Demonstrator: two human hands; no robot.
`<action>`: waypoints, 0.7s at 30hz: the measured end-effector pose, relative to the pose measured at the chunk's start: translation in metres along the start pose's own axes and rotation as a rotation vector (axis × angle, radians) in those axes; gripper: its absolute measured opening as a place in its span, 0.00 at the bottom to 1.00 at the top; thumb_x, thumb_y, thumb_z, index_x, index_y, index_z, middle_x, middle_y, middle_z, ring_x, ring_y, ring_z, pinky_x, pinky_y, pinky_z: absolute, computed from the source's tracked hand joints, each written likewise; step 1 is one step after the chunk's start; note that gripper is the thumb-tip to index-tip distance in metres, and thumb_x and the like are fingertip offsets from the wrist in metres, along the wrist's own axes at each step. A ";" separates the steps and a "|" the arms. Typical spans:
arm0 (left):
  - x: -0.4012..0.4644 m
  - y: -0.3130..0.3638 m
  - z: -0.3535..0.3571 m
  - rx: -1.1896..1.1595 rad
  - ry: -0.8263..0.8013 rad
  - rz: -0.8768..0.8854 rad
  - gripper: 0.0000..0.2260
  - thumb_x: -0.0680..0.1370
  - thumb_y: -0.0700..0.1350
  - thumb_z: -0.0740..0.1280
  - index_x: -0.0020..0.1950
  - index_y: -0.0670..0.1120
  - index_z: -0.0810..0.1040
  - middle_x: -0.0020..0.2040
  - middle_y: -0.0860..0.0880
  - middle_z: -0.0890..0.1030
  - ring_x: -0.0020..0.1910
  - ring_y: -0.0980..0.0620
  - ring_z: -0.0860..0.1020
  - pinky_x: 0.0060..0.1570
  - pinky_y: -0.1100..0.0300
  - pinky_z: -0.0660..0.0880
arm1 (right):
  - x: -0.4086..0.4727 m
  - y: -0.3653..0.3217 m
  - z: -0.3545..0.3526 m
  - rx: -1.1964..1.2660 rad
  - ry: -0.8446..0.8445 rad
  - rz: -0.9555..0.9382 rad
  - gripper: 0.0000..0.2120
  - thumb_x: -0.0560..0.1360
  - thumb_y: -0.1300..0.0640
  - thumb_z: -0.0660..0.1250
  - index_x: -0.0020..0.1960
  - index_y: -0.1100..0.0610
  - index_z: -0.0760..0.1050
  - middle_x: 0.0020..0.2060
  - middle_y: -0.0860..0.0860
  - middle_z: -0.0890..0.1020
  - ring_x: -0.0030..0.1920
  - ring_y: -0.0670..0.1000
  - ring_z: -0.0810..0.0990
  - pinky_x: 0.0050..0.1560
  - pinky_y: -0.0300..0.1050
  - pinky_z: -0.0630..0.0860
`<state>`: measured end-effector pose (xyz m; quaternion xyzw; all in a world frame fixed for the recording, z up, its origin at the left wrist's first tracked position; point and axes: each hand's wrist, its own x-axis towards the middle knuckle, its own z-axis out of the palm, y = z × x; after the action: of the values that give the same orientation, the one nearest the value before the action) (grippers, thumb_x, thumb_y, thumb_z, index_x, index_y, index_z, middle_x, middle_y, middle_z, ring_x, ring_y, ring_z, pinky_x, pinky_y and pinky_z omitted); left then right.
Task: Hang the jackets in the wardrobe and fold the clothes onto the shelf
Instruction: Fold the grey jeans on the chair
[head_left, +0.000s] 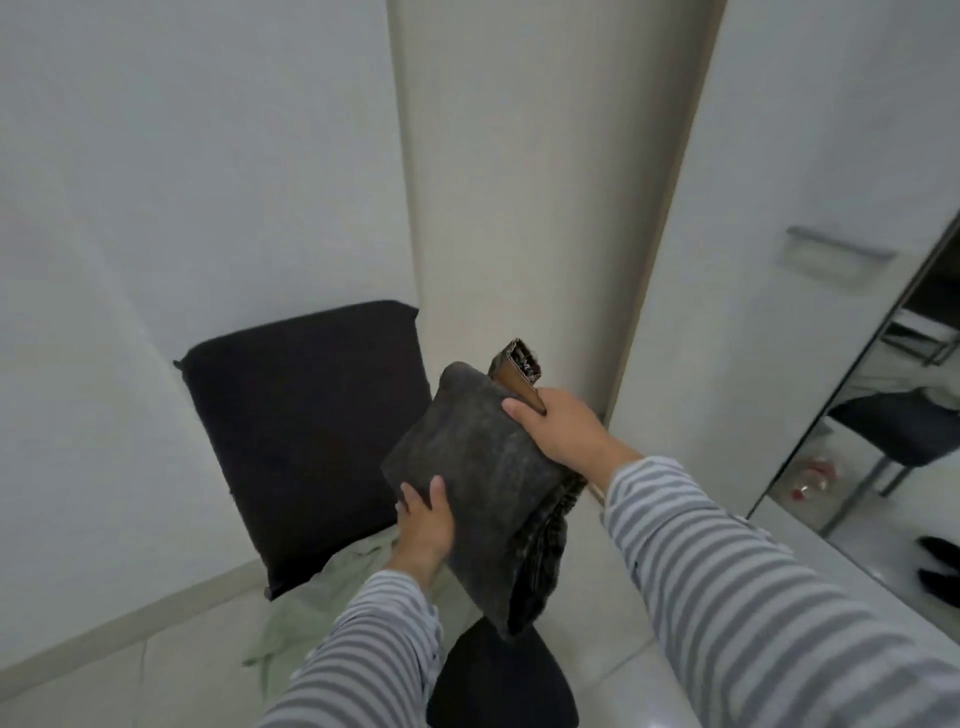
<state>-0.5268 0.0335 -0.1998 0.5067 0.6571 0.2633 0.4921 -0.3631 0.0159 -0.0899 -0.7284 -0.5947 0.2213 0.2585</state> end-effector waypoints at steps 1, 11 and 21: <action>-0.006 0.014 0.002 -0.138 -0.009 -0.016 0.33 0.80 0.63 0.49 0.78 0.51 0.38 0.78 0.42 0.52 0.76 0.42 0.56 0.74 0.47 0.54 | -0.004 -0.006 -0.025 0.038 0.060 -0.010 0.16 0.79 0.43 0.57 0.46 0.55 0.72 0.43 0.53 0.78 0.47 0.56 0.77 0.44 0.44 0.68; -0.089 0.151 0.069 -0.643 -0.300 0.187 0.38 0.62 0.70 0.71 0.61 0.44 0.76 0.55 0.46 0.81 0.54 0.44 0.80 0.61 0.49 0.75 | -0.102 0.038 -0.207 0.153 0.718 0.140 0.18 0.81 0.45 0.56 0.50 0.58 0.75 0.48 0.58 0.80 0.53 0.59 0.78 0.47 0.44 0.67; -0.248 0.208 0.234 -0.385 -0.431 0.431 0.33 0.66 0.68 0.70 0.59 0.43 0.76 0.55 0.46 0.80 0.51 0.45 0.78 0.57 0.54 0.74 | -0.297 0.174 -0.312 0.056 1.100 0.407 0.16 0.81 0.45 0.55 0.55 0.54 0.75 0.49 0.55 0.81 0.51 0.58 0.78 0.48 0.49 0.73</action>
<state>-0.2283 -0.1597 -0.0183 0.5754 0.3547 0.3670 0.6390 -0.0934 -0.3380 0.0428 -0.8286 -0.2152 -0.1282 0.5007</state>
